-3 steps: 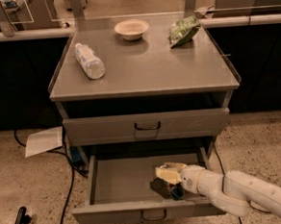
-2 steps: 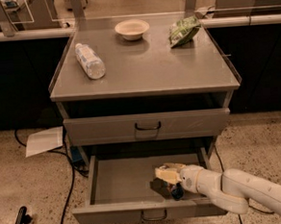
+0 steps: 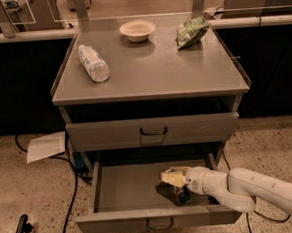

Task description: Place redbull can into middle drawer

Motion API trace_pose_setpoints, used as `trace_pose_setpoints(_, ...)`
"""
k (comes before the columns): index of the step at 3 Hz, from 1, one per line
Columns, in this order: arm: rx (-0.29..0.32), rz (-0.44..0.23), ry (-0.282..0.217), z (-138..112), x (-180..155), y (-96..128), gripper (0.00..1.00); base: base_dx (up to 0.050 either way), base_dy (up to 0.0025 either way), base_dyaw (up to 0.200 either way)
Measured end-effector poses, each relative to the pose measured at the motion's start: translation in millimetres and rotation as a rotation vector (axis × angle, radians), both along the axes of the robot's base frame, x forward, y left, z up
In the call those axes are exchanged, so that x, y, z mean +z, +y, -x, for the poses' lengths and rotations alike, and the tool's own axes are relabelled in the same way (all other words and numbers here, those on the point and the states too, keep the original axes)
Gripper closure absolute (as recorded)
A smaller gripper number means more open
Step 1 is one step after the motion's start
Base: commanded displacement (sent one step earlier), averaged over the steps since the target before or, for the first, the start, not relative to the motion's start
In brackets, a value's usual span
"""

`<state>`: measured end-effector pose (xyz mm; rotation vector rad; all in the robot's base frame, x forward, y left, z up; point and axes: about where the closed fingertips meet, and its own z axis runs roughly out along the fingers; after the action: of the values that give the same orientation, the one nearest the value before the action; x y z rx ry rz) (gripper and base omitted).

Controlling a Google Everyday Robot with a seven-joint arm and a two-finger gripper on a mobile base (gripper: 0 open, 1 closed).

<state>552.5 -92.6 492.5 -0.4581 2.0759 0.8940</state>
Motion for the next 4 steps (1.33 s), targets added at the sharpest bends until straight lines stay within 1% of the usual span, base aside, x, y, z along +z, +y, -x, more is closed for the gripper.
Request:
trace_pose_setpoints(1, 0.011, 0.007, 0.007, -3.2, -4.6, 1.3, 1.00, 0.000, 0.00000, 0.000)
trace_pose_setpoints(2, 0.011, 0.007, 0.007, -3.2, -4.6, 1.3, 0.81, 0.000, 0.00000, 0.000)
trace_pose_setpoints(4, 0.011, 0.007, 0.006, -3.2, -4.6, 2.0, 0.34, 0.000, 0.00000, 0.000)
